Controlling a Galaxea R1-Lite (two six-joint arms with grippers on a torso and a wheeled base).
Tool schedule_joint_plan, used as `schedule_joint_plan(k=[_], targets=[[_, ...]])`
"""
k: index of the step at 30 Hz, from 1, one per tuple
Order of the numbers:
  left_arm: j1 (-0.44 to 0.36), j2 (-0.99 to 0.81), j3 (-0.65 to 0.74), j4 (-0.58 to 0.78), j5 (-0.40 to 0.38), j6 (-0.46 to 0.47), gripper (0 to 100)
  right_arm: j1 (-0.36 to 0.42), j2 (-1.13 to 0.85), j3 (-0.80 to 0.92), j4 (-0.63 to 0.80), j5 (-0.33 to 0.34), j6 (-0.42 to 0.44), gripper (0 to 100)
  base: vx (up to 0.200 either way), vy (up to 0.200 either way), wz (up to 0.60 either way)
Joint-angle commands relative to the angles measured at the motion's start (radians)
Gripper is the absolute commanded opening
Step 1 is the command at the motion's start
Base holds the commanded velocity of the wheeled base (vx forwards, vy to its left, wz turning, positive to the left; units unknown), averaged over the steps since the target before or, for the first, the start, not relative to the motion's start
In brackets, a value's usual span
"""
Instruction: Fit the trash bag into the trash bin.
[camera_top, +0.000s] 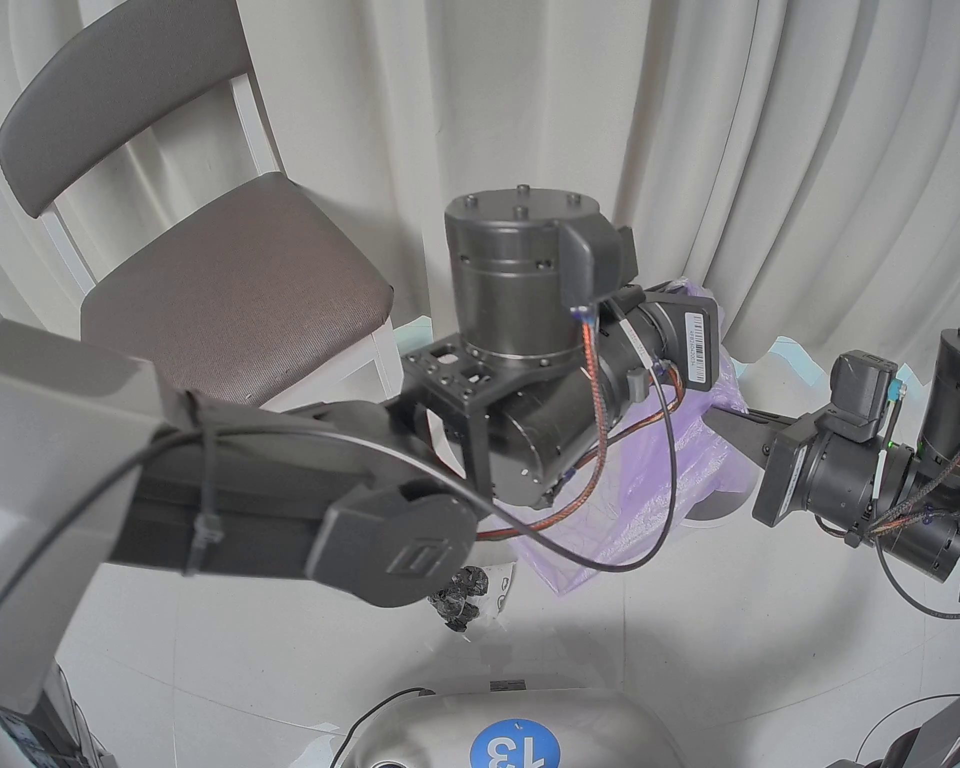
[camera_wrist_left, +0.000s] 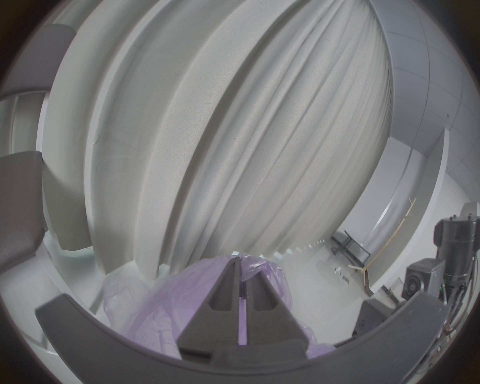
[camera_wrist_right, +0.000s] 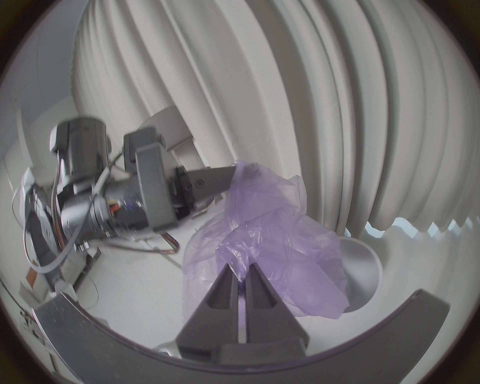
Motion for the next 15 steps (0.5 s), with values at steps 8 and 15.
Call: schedule_joint_plan(k=[8, 15], targets=[[0.094, 0.210, -0.080, -0.162, 0.010, -0.004, 0, -0.122, 0.089, 0.108, -0.165, 0.033, 0.040, 0, 0.000, 0.000, 0.00], [0.106, 0.273, -0.239, -0.075, 0.001, -0.004, 0, -0.229, 0.098, 0.108, -0.179, 0.105, 0.036, 0, 0.000, 0.000, 0.00]])
